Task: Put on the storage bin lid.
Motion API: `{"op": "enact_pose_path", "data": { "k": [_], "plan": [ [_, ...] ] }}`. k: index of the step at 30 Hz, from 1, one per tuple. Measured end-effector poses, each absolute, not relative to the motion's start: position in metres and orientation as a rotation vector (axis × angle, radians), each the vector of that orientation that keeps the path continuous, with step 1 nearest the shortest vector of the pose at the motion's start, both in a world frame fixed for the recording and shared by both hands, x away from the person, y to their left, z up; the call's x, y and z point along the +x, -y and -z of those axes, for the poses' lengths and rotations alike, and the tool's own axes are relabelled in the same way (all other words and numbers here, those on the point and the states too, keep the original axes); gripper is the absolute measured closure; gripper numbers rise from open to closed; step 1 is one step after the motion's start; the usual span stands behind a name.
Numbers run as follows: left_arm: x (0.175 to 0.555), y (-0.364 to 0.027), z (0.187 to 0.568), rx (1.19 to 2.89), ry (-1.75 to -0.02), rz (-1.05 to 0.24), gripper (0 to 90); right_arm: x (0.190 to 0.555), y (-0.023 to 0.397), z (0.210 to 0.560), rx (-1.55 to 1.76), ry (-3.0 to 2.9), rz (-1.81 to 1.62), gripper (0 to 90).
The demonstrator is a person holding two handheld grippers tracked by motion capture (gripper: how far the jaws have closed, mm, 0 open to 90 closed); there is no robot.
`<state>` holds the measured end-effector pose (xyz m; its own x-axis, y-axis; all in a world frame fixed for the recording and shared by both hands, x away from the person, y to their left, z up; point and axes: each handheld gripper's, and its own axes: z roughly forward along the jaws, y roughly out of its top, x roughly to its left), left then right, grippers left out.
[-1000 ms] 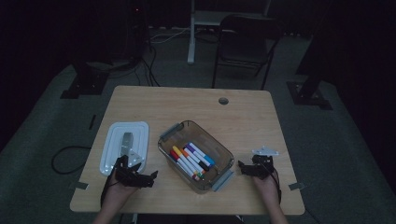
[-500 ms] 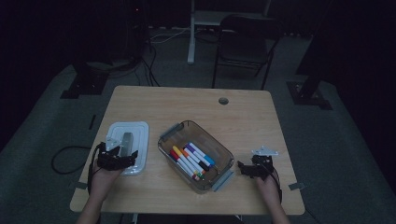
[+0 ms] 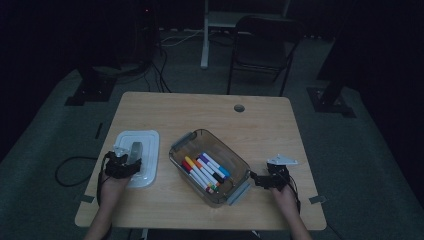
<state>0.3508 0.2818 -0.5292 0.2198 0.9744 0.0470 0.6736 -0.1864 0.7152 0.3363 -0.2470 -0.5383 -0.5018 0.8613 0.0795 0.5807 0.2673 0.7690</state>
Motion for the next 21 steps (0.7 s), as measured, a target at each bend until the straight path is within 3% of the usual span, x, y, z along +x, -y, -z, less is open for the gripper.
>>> {"op": "enact_pose_path", "data": {
  "k": [8, 21],
  "plan": [
    [0.351, -0.277, 0.53, 1.938, -1.489, -0.709, 64.6, 0.34, 0.238, 0.541, 1.289, -2.232, -1.091, 12.6],
    [0.332, -0.289, 0.522, 1.848, -1.539, -0.726, 68.3, 0.337, 0.229, 0.541, 1.238, -2.302, -1.2, 12.6]
  ]
}}
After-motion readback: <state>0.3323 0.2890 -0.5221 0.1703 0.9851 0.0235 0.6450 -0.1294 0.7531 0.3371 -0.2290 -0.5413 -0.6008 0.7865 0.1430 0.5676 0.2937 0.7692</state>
